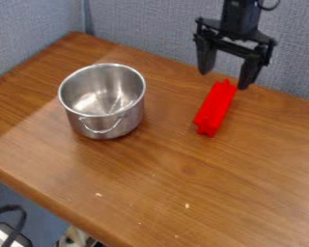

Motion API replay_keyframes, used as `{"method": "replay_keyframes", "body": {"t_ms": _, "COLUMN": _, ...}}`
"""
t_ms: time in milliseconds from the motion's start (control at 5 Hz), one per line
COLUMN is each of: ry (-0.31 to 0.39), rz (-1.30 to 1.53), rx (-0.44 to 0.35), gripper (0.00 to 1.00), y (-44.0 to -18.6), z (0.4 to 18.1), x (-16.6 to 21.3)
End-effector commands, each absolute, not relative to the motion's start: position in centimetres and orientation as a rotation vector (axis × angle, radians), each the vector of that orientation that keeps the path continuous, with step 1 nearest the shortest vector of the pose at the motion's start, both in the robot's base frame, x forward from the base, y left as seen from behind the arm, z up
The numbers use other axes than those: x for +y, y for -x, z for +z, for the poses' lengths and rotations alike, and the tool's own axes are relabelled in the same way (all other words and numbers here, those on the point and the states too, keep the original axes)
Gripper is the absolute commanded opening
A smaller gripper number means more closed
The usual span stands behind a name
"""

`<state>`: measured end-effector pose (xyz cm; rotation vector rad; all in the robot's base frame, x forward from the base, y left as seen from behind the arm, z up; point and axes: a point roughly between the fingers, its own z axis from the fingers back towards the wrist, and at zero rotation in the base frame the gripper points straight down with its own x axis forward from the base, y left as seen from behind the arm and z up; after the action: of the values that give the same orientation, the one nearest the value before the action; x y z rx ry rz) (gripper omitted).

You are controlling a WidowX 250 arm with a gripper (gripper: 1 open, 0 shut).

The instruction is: Put the red object in the metal pot

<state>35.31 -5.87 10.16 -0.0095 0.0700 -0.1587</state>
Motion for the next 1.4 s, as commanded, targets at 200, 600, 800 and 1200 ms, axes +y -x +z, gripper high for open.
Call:
{"method": "replay_keyframes", "body": {"t_ms": 200, "ry": -0.012, "rz": -0.285, "rx": -0.006, "gripper": 1.0, "y": -37.1, "z": 9.3, "x": -7.1}}
{"method": "replay_keyframes", "body": {"t_ms": 600, "ry": -0.016, "rz": -0.327, "rx": -0.001, "gripper": 1.0, "y": -37.9, "z": 7.9, "x": -5.7}}
{"method": "replay_keyframes", "body": {"t_ms": 800, "ry": -0.014, "rz": -0.344, "rx": 0.011, "gripper": 1.0, "y": -38.2, "z": 7.5, "x": -4.9}}
{"method": "replay_keyframes", "body": {"t_ms": 1200, "ry": -0.005, "rz": -0.39, "rx": 0.036, "gripper": 1.0, "y": -38.7, "z": 7.2, "x": -4.7}}
